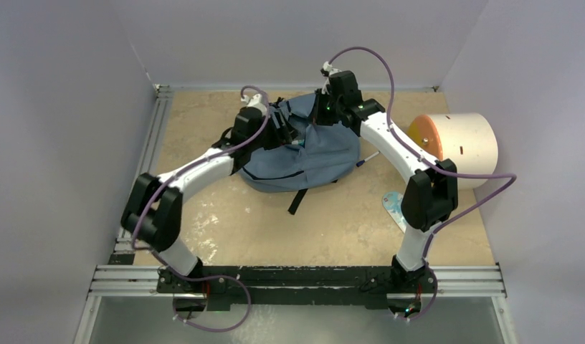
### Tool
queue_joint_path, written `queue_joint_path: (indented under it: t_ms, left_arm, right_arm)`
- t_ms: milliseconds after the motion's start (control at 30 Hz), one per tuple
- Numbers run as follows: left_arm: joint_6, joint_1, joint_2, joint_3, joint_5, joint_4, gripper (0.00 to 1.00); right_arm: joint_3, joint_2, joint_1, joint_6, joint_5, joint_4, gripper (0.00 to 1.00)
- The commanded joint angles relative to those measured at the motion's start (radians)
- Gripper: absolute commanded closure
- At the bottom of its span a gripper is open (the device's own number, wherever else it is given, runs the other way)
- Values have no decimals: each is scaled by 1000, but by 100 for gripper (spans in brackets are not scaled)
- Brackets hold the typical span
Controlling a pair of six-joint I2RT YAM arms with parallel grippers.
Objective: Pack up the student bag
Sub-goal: Place the stationery in the student bag, then pick up the stationery from the center of the board.
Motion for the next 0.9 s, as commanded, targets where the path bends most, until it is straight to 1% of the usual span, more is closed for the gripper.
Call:
queue_joint_path:
  t_ms: [0, 67, 100, 167, 200, 300, 400, 467, 567, 700, 867]
  left_arm:
    - [182, 0, -214, -154, -76, -12, 36]
    - [289, -41, -294, -247, -87, 23, 36]
    - [370, -87, -327, -297, -118, 55, 36]
    - [519, -221, -378, -384, -192, 137, 37]
    - [548, -274, -382, -412, -205, 149, 37]
    - [550, -408, -344, -465, -220, 195, 39]
    - [577, -548, -235, -470, -245, 277, 40]
    - [632, -603, -136, -420, -247, 318, 41]
    - [786, -646, 30, -277, -216, 326, 41]
    - [944, -648, 232, -10, -151, 234, 41]
    - [1020, -626, 422, 263, -71, 138, 40]
  right_arm:
    - [32, -45, 9, 8, -19, 38, 100]
    - [34, -47, 9, 4, -16, 33, 100]
    - [36, -49, 8, 2, -14, 32, 100]
    - [41, -51, 9, -1, -14, 28, 100]
    - [44, -52, 9, -4, -16, 25, 100]
    - [62, -50, 9, -9, -24, 14, 100]
    - [85, -45, 8, -16, -26, -1, 100]
    - [107, -38, 8, -21, -29, -16, 100]
    - [138, -27, 9, -28, -34, -36, 100]
    - [170, -20, 8, -34, -34, -58, 100]
    - [206, -13, 8, -42, -31, -87, 100]
